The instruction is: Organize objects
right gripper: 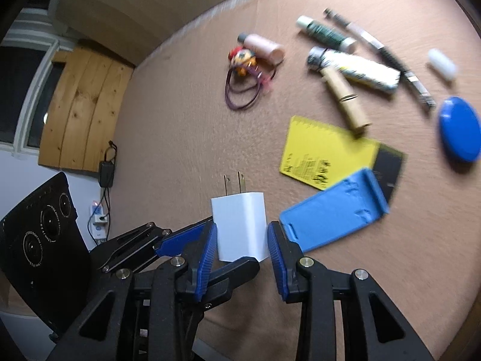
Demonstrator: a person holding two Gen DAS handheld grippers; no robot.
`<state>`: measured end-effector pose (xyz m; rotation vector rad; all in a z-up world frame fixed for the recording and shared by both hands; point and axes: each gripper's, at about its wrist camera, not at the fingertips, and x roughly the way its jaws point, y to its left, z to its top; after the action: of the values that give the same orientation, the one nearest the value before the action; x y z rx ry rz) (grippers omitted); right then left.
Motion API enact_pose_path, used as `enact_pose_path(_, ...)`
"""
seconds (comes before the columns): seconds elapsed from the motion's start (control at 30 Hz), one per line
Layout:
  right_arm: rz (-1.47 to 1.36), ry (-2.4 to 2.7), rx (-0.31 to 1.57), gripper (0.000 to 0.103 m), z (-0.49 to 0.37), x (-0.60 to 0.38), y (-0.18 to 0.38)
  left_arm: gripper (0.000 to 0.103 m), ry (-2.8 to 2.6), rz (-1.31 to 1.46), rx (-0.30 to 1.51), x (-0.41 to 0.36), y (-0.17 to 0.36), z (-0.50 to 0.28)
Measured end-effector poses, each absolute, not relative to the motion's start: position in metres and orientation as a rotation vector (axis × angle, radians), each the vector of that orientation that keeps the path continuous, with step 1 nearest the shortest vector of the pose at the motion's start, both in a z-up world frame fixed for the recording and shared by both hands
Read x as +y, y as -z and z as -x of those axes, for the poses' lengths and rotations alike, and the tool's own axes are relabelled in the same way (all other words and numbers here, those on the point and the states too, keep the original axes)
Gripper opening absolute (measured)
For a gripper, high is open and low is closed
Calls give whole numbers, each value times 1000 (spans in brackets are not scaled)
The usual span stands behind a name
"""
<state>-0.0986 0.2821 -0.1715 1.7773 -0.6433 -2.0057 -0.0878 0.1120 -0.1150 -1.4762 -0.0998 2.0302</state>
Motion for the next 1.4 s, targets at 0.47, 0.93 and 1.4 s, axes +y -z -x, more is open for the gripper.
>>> enact_pose_path(0.47,-1668,2259,-787,32,26,388,111,46,-1887,1302,61,228,68,45)
enact_pose_path(0.93,-1661,2466,-965,32,-52,492,91,46,-1707,1215,158,350,60,-3)
enact_pose_path(1.4,-1648,2635,-907,61,-73,522,88,71,-1720,1206,196,372,63,-7)
